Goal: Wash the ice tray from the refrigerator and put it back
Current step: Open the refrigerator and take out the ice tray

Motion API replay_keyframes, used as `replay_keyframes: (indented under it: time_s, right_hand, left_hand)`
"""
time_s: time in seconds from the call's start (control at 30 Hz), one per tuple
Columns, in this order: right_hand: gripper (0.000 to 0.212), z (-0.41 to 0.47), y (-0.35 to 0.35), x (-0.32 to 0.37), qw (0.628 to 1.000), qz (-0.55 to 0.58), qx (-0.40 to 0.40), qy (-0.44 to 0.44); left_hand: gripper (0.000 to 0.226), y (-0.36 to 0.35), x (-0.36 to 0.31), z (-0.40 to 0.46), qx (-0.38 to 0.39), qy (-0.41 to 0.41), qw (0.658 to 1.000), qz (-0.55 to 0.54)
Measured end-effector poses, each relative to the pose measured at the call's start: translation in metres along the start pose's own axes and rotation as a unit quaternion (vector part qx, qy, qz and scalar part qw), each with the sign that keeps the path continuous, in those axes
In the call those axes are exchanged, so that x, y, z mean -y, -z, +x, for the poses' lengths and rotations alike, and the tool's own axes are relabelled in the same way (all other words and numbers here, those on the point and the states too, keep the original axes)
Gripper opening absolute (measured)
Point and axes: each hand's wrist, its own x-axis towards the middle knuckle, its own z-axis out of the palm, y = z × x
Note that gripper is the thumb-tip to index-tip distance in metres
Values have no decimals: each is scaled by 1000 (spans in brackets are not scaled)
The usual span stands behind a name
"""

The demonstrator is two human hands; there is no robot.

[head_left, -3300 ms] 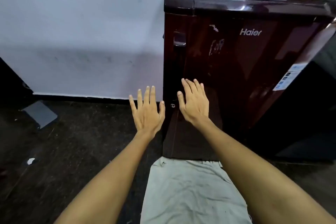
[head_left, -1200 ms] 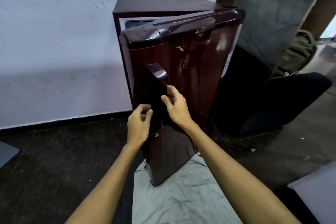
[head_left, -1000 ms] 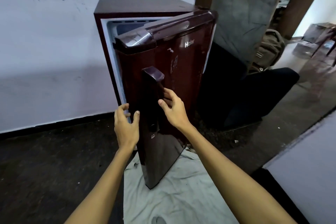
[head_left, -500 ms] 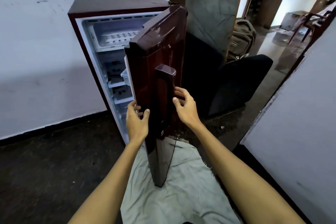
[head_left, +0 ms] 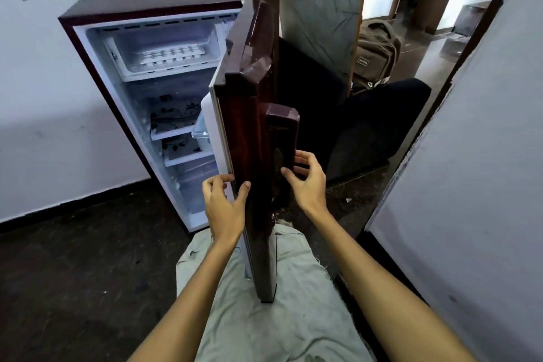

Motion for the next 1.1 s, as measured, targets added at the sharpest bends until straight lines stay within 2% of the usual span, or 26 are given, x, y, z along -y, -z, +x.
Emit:
replay_keyframes:
  time_s: [0.13,0.3,0.37,0.53,0.63,0.73,0.87,1.1]
  right_hand:
    - [31,14,37,-12,1000,-8,-23,6]
    - [24,33,79,-25,999,-8,-39,0]
    - [24,40,93,-28,999,-4,-40,-8]
    - [47,39,121,-34,997,34,-51,-37]
    - [54,32,131,-42,997,59,-5,-48]
    - [48,32,137,-48,996,60,39,-45]
    - [39,40,146,-52,997,58,8,-40]
    - [39,54,164,-61,998,45,-14,-36]
  left_hand:
    - [24,-26,-11,-12,14,-9,1000,-8]
    - [69,-61,-28,-19,37,26,998,-50]
    - [77,-73,-33,-21,59,28,996,-66]
    - [85,-102,-48,-29,64,24,997,-46]
    - [93,-120,-57,-31,69,30,996,-41]
    - [91,-134,-62,-31,69,23,997,-32]
    - [74,-150,-68,-33,75,8,997,-26]
    - [56,-173,-68,-32,81,12,996,-32]
